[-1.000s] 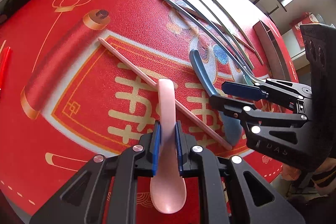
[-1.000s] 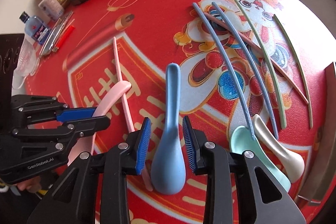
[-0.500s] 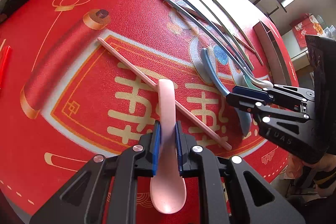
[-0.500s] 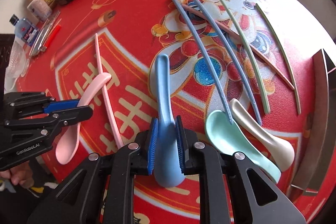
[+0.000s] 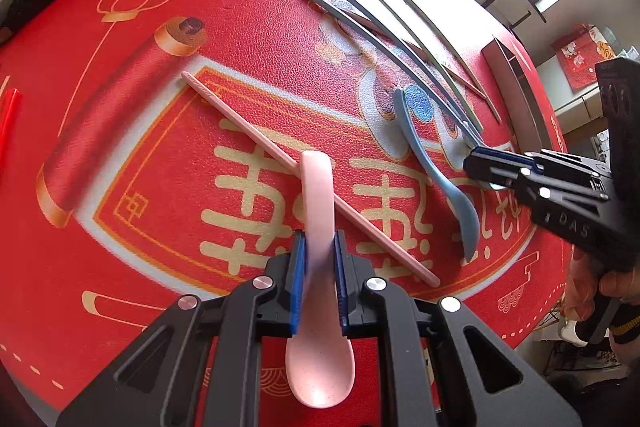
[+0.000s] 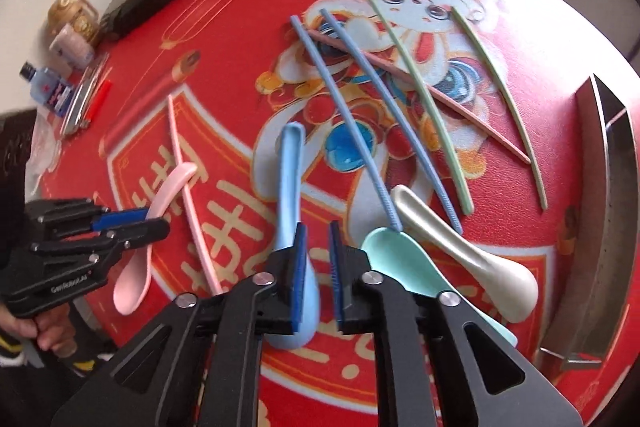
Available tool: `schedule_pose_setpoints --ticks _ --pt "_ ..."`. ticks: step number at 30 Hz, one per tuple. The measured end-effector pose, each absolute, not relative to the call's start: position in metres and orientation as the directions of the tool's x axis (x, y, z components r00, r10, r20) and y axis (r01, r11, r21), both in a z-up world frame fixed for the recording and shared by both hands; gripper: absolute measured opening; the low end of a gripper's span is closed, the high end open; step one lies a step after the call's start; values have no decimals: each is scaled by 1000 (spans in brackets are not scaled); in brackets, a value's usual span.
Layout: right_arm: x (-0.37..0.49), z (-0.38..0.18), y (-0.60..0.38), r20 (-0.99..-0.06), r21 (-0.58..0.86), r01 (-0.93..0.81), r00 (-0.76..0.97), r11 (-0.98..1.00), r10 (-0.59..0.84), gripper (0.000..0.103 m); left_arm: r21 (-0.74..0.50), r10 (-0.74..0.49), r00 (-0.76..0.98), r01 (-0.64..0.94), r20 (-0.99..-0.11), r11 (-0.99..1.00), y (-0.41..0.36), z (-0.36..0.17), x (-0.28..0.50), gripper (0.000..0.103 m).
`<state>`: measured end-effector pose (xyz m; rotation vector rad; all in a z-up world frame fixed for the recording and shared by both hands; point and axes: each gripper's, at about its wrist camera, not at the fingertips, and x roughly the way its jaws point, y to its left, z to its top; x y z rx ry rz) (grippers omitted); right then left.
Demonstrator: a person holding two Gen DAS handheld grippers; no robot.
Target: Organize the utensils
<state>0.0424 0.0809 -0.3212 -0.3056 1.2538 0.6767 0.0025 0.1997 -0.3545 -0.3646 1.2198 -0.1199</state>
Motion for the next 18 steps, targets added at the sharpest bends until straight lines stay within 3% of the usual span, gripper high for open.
schedule_pose_setpoints --ticks 1,2,7,10,13,18 --pt "36 -321 86 -943 131 -646 153 752 295 55 -337 -284 345 -103 -894 936 199 -355 3 13" --pt "30 -321 90 -940 128 -666 156 735 304 55 -338 -285 345 -103 -894 936 199 -355 3 13" --pt "26 -331 95 -948 126 -655 141 745 284 53 -338 -286 345 -100 -894 936 197 -356 3 13" --pt "16 -339 104 -966 30 -705 163 709 203 40 -340 -288 345 -101 -894 935 197 -356 3 13" --pt "13 -343 103 -971 -19 -704 183 710 155 33 -340 -288 344 -101 -893 935 198 -356 3 13" --pt "20 -331 91 -963 -32 -656 222 754 151 33 -342 -290 344 -101 -893 934 197 -356 3 13"
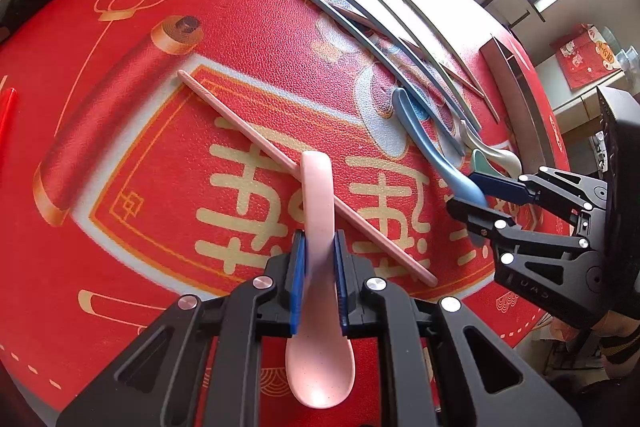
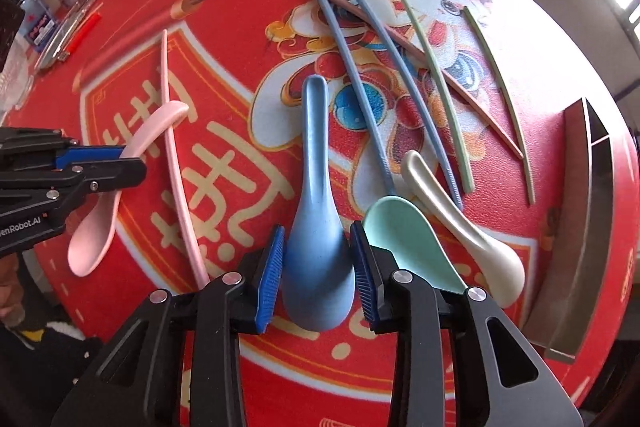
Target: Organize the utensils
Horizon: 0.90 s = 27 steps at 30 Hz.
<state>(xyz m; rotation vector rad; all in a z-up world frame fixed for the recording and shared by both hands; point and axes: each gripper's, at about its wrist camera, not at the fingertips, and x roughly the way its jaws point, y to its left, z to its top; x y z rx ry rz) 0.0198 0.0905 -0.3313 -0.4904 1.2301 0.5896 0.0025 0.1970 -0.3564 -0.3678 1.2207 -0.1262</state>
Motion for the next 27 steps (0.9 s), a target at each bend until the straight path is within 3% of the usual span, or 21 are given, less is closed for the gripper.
schedule_pose_setpoints --ticks 5,9,14,18,22,27 --pt "42 -323 67 -958 94 -551 176 829 225 33 -342 -292 341 -97 -894 935 197 -357 4 13" --pt "59 -330 38 -916 357 -344 55 868 398 33 -341 -293 338 -94 -894 935 196 -357 5 13" --pt "59 -347 15 -861 505 -142 -18 851 508 33 -341 -292 337 -94 -895 935 196 -358 6 13" --pt "54 -350 12 -872 487 -125 -8 865 490 33 -340 -291 337 -94 -895 936 196 -358 6 13" --pt "51 -342 23 -912 387 -248 40 888 408 33 -337 -289 338 -91 -896 937 195 -358 7 13" --pt "42 -329 43 -905 375 -371 51 850 421 32 -345 -301 344 -73 -889 936 191 -356 6 13"
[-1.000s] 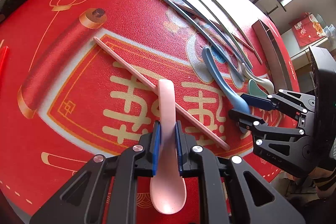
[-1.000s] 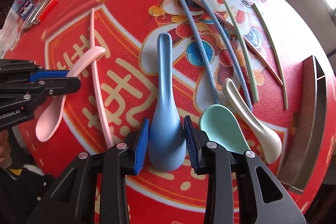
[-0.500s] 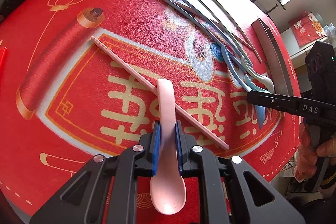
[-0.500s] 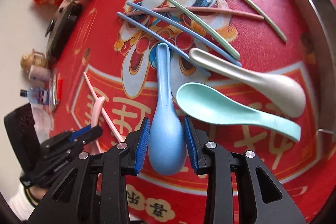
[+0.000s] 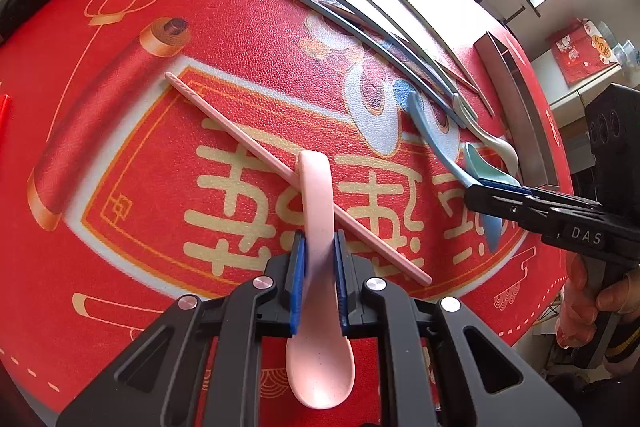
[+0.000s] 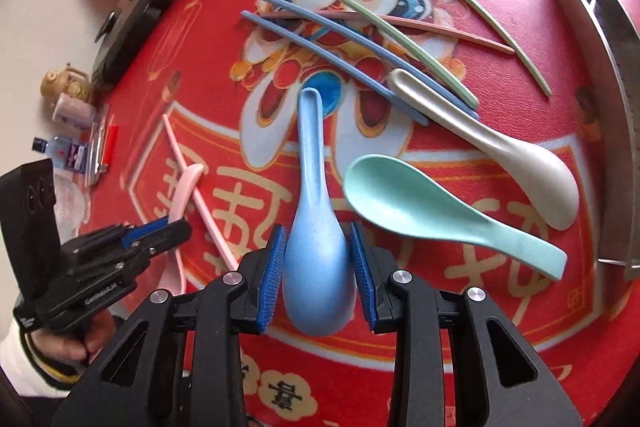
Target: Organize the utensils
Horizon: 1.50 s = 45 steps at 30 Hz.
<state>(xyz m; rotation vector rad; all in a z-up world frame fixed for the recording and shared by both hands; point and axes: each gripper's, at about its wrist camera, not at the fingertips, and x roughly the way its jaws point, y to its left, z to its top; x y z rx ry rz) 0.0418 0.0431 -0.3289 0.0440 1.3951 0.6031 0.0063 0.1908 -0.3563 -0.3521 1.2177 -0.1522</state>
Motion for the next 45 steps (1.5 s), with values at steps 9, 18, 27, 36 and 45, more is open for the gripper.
schedule_pose_setpoints --ticks 9,18,27,36,45 --pt "33 -322 71 -956 136 -533 151 835 251 33 -341 -297 351 -69 -888 938 191 -353 5 13" --pt "31 -315 60 -956 41 -535 226 844 190 34 -348 -304 349 -70 -887 935 194 -354 3 13" --pt "0 -331 111 -933 -257 -714 358 651 24 32 -348 -306 341 -68 -889 935 193 -357 4 13" --pt "25 -320 95 -938 -169 -615 341 770 67 6 -360 -312 347 -82 -884 929 199 -358 2 13" --pt "60 -333 25 -925 319 -230 133 919 355 2 -360 -313 344 -79 -885 930 201 -356 5 13"
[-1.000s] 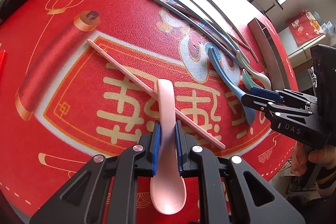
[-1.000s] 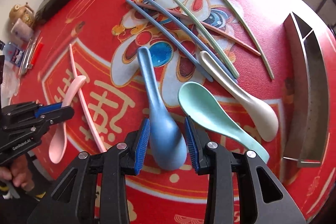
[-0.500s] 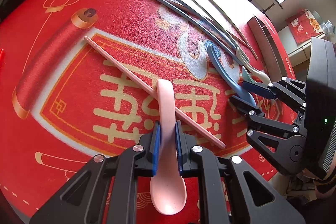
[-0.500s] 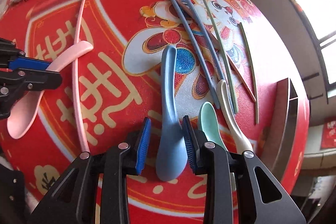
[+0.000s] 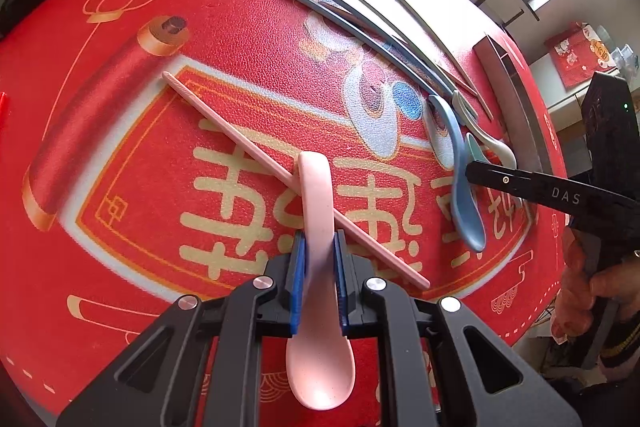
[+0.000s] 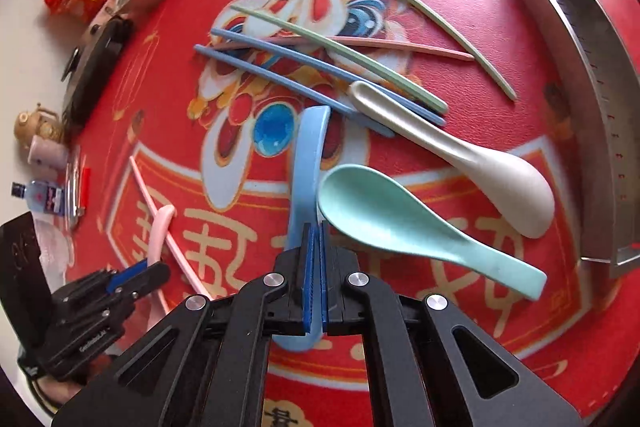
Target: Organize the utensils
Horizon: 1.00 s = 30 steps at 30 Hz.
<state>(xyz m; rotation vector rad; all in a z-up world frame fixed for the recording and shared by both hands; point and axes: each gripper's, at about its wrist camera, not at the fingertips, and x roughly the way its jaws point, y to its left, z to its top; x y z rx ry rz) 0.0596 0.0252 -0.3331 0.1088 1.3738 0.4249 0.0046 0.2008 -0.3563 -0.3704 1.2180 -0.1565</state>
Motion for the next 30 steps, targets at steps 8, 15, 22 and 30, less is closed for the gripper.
schedule_pose_setpoints --ticks 8,15,22,30 --pt "58 -329 31 -916 319 -290 149 902 372 5 -352 -309 342 -72 -888 933 197 -356 7 13" --pt "61 -322 47 -918 286 -351 167 892 360 5 -354 -310 342 -73 -887 932 196 -356 7 13" --pt "64 -318 53 -916 248 -368 212 896 341 44 -355 -310 343 -75 -887 932 197 -356 6 13" --pt "63 -322 58 -916 226 -380 230 897 328 39 -356 -313 342 -70 -886 932 199 -356 7 13"
